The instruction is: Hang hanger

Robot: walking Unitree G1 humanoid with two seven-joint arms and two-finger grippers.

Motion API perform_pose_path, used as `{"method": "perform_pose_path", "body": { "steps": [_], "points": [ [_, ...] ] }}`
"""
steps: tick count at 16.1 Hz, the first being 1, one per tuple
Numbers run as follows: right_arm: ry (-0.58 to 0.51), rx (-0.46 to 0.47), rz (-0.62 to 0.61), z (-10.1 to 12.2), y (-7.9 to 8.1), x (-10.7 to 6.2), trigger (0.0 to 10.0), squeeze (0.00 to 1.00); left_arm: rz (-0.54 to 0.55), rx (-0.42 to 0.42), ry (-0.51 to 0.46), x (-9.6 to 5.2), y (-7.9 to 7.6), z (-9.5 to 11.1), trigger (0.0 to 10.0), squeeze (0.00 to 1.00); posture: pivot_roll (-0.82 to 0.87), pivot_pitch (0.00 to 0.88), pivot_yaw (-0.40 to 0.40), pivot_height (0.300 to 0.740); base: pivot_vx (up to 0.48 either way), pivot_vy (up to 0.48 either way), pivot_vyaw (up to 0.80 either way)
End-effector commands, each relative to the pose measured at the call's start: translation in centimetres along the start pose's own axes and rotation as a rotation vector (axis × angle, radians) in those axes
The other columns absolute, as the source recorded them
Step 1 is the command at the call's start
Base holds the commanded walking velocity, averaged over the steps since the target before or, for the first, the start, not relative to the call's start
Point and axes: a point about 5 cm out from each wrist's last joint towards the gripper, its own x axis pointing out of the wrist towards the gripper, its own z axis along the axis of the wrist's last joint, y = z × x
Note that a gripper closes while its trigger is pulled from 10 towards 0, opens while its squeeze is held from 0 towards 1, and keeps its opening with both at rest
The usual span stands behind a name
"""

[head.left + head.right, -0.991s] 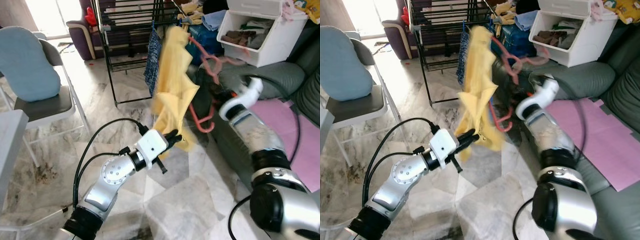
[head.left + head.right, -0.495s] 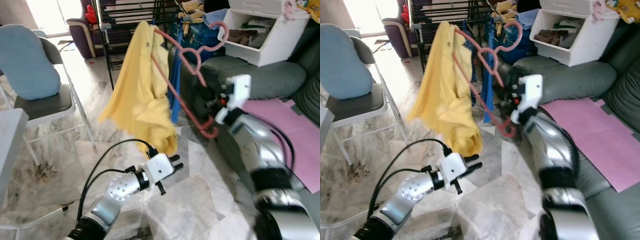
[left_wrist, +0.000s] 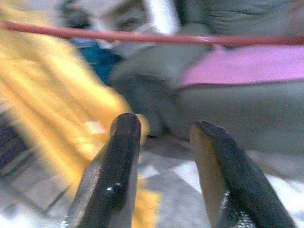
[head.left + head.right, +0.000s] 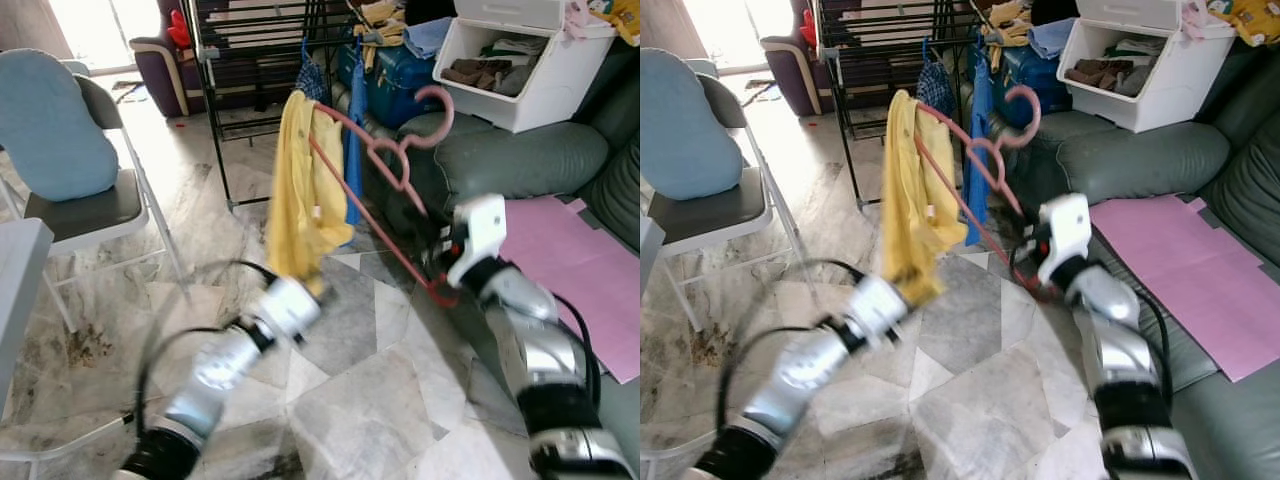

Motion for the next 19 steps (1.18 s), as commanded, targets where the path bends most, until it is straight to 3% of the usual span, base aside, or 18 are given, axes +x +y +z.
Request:
{"method": "perform_pose_path", "body": {
  "steps": [1,5,7,11,14,19],
  "points": [
    [-0.070,-0.060,0.027,1.4,0.3,0.2,10.0,0.00,0.066,0.013,-0.049,0.3,1.4,1.1,10.0,1.00,-0.10,0.000,-0.022,0.740,0.000,0.000,0.00],
    [-0.066,-0.069,0.075,0.6,1.8,-1.1,10.0,0.00,0.199,0.039,-0.032,1.0,3.8,1.3,10.0,1.00,-0.10,0.000,-0.018,0.740,0.000,0.000,0.00],
    [-0.075,-0.035,0.128,0.7,2.8,-1.7,10.0,0.00,0.243,0.036,-0.026,1.8,4.2,1.5,10.0,1.00,-0.11,0.000,-0.010,0.740,0.000,0.000,0.00],
    [-0.092,-0.062,0.231,0.9,4.3,-3.1,10.0,0.00,0.326,0.012,0.004,2.8,4.7,1.3,10.0,1.00,-0.12,0.000,0.003,0.740,0.000,0.000,0.00],
    [-0.073,-0.058,0.235,0.5,4.6,-3.6,10.0,0.00,0.403,0.012,0.016,2.9,5.8,1.3,10.0,1.00,-0.12,0.000,0.003,0.740,0.000,0.000,0.00],
    [-0.066,-0.068,0.203,0.2,4.6,-3.2,10.0,0.00,0.432,0.018,0.003,2.4,6.2,1.3,10.0,1.00,-0.12,0.000,0.004,0.740,0.000,0.000,0.00]
  ]
}}
